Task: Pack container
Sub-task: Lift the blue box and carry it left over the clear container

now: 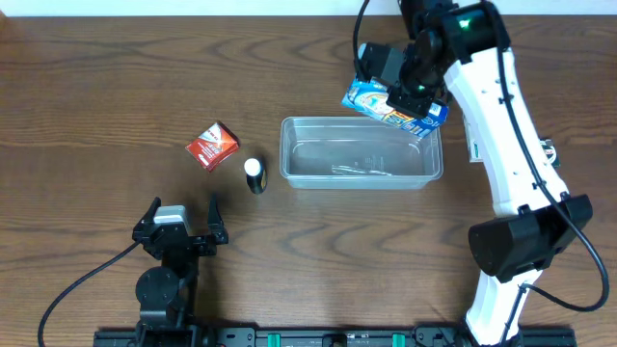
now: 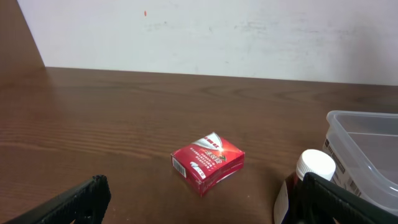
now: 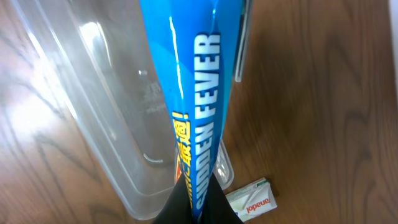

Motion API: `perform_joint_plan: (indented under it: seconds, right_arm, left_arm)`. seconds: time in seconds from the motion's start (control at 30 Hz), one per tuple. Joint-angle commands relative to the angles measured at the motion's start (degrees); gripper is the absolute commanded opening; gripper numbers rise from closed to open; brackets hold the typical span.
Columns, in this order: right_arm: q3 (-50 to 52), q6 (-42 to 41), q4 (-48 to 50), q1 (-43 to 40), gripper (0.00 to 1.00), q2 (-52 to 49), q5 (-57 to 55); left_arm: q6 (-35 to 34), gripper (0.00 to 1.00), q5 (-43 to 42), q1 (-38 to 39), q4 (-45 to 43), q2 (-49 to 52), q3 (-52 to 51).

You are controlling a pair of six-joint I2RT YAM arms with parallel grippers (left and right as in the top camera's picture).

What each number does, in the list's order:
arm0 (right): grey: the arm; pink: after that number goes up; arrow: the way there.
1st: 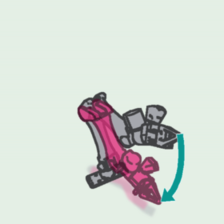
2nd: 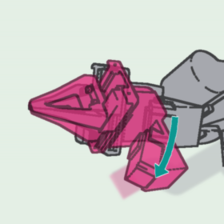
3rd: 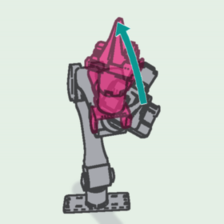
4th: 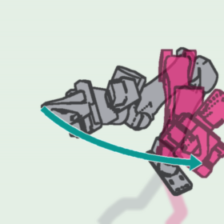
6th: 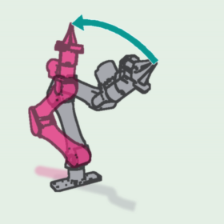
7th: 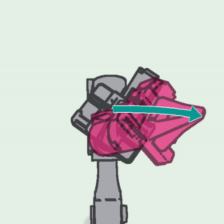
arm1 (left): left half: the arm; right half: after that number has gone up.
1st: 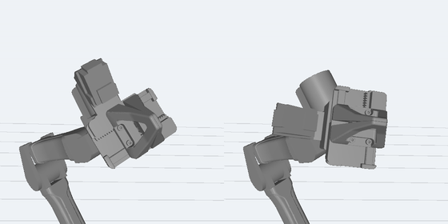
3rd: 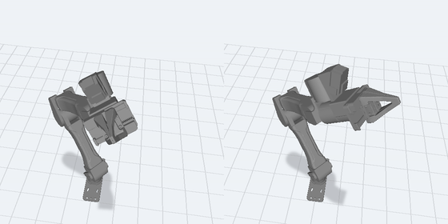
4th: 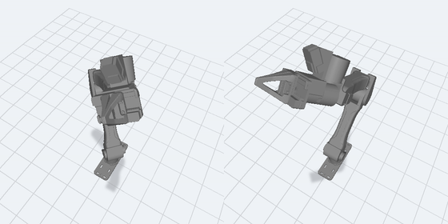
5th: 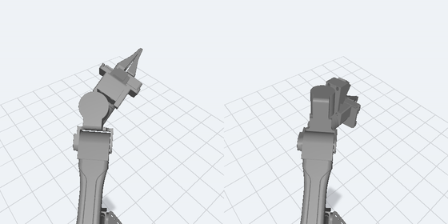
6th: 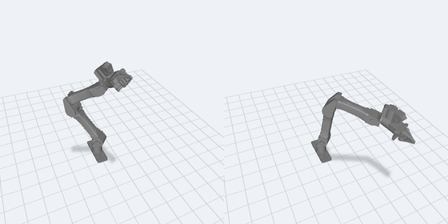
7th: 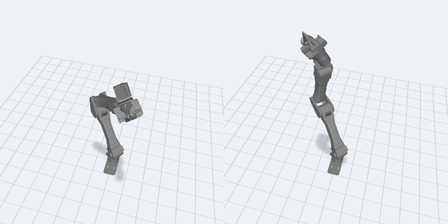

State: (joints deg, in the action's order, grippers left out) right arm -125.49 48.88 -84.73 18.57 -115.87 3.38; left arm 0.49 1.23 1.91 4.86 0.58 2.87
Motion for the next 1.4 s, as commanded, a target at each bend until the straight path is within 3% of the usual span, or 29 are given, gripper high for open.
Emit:
perform_joint_plan:
  seconds: [0.0, 0.33, 0.9, 1.37]
  right_arm:
    - [2.9, 1.1, 1.7, 0.3, 0.01, 0.5, -1.4]
    - [6.2, 3.9, 3.3, 1.5, 0.01, 0.4, -0.8]
    - [14.0, 18.1, 7.0, 0.9, 0.01, 0.4, 2.4]
    - [20.2, 22.2, 15.0, 0.4, 0.01, 0.4, -4.7]
  left_arm:
    - [1.0, 0.98, -0.6, -0.4, 0.8, -0.3, -1.8]
    - [1.0, 0.98, -0.6, -0.4, 0.8, -0.3, -1.8]
    - [1.0, 0.98, -0.6, -0.4, 0.8, -0.3, -1.8]
    - [1.0, 0.98, -0.6, -0.4, 0.8, -0.3, -1.8]
